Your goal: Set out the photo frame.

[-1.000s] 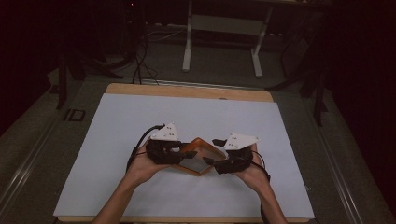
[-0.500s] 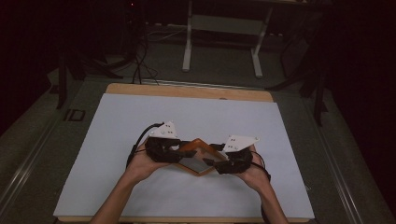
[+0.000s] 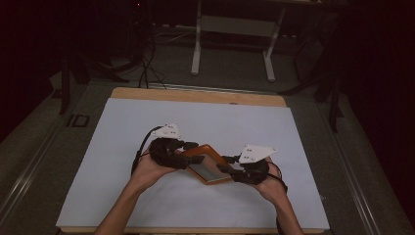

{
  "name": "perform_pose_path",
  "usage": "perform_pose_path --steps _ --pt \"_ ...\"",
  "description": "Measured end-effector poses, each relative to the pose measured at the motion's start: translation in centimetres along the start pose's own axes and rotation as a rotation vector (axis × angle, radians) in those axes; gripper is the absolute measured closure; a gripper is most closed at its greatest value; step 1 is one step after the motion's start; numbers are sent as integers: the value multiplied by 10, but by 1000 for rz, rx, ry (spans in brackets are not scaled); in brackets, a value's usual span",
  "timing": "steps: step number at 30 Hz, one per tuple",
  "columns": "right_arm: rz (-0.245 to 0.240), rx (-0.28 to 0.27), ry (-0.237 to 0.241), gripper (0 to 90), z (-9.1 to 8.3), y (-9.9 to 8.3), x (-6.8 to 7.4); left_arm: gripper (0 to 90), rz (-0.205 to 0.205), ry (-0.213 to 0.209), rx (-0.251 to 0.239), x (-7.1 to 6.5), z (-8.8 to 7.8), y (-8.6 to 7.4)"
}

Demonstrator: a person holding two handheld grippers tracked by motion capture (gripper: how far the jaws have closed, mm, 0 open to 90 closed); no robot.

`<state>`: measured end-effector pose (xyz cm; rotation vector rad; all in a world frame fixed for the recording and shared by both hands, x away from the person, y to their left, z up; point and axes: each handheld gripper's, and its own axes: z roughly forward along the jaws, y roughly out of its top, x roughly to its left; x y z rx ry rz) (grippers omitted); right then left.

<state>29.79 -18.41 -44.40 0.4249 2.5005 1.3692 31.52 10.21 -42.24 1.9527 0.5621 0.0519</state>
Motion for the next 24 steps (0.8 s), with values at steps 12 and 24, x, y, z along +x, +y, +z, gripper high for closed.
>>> perform_pose_path --steps 12,24 --pt "4 8 -3 680 -8 -8 -1 375 -4 32 -99 -2 -19 -12" --pt "34 5 -14 681 -15 -20 -6 345 -40 90 -107 -1 -18 -37"
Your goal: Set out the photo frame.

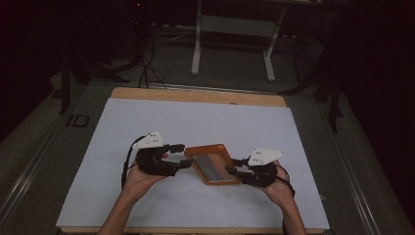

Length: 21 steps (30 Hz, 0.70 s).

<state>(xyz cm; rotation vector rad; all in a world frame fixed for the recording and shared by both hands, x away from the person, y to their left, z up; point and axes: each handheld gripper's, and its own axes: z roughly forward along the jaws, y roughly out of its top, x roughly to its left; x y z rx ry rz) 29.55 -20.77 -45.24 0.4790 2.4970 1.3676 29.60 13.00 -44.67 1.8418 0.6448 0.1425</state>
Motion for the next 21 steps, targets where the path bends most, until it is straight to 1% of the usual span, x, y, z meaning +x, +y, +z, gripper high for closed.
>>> perform_pose_path --steps 2,3,5,8,11,12,13,14,17,19,20,21 --pt "2 -1 -2 681 0 -1 0 344 -14 -7 -2 1 4 -4" --pt "2 -3 -3 681 0 -1 0 343 -15 -6 1 1 8 -5" --pt "4 -7 -2 681 0 -2 -1 336 -14 -7 11 2 16 -8" --pt "4 -10 0 681 0 -2 -1 317 -5 -29 16 3 30 -15" --pt "3 -11 1 681 -1 -3 -2 311 8 -37 34 4 42 -22" --pt "3 -11 1 681 -1 -3 -2 309 8 -37 34 4 42 -22" --pt "2 -11 -1 680 -1 -3 -2 309 14 -32 35 4 47 -24" --pt "4 -12 -2 680 -1 -4 -3 310 8 -38 30 4 52 -27" --pt "6 -11 -2 680 -1 -4 -3 315 12 -32 39 4 56 -30" --pt "5 -13 -2 680 -1 -4 -3 352 10 -33 49 4 60 -33" --pt "4 -13 -2 680 -1 -5 -4 410 9 -28 61 3 63 -35" --pt "4 -13 -2 680 -1 -5 -4 410 6 -33 67 3 64 -36"
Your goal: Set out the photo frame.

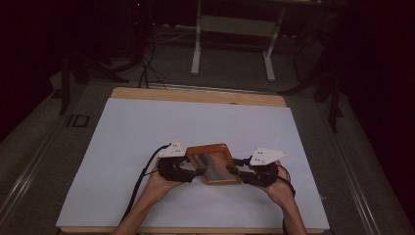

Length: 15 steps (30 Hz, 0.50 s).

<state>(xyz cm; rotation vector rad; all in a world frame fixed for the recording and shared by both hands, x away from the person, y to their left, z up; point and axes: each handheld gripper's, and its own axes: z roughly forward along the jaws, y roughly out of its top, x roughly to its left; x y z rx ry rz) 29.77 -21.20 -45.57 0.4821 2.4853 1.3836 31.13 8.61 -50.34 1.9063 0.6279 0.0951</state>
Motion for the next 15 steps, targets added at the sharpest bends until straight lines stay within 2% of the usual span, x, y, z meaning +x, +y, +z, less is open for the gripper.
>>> perform_pose_path --steps 2,3,6,15 --pt "0 1 0 680 0 0 0 468 -3 -8 11 -1 2 -1" --pt "0 3 -2 679 0 0 0 468 9 2 28 -3 5 -3" --pt "0 9 -4 679 -1 -2 -2 537 15 6 32 -5 8 -5" --pt "12 19 -11 672 -3 -7 -7 595 40 34 58 -9 8 -3"
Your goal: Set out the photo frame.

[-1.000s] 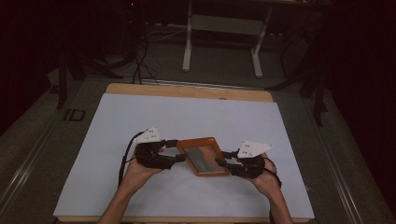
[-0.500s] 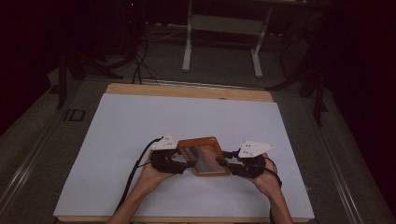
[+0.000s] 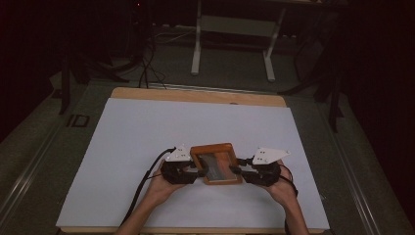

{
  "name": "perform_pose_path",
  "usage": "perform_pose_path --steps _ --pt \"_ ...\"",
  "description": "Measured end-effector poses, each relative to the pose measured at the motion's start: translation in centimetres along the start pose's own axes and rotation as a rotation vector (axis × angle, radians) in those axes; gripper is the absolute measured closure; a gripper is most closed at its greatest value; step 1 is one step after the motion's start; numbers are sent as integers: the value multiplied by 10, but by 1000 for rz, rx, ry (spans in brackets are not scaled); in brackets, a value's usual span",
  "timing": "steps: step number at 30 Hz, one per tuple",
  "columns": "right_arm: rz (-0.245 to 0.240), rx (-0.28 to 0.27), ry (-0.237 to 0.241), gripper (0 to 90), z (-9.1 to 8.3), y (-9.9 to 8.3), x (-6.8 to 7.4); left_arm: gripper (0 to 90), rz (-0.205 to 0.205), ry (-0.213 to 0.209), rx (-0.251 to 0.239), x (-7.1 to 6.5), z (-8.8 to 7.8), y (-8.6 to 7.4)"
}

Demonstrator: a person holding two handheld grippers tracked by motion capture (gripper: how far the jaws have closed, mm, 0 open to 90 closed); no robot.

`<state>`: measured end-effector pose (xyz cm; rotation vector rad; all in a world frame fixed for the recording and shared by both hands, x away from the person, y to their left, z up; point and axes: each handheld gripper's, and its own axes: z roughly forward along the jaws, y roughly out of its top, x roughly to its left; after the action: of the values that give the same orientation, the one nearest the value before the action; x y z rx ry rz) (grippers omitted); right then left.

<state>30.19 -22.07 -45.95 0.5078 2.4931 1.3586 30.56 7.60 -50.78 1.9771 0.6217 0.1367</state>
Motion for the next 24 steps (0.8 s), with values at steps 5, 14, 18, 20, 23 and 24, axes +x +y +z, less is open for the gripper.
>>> perform_pose_path --steps 5,14,18,20,23,24 --pt "11 8 -4 661 -1 -3 -3 631 8 1 1 -2 -1 0" --pt "25 12 11 655 -3 -7 -6 649 -1 5 -4 -5 -1 2" --pt "28 13 15 656 -3 -8 -7 650 -10 6 -2 -6 -1 2" --pt "30 14 15 656 -3 -8 -7 650 -13 9 0 -6 -2 3" --pt "32 13 16 656 -3 -8 -7 650 -18 14 -1 -6 -2 4" --pt "31 14 16 656 -2 -8 -7 650 -21 16 -2 -6 -2 4"
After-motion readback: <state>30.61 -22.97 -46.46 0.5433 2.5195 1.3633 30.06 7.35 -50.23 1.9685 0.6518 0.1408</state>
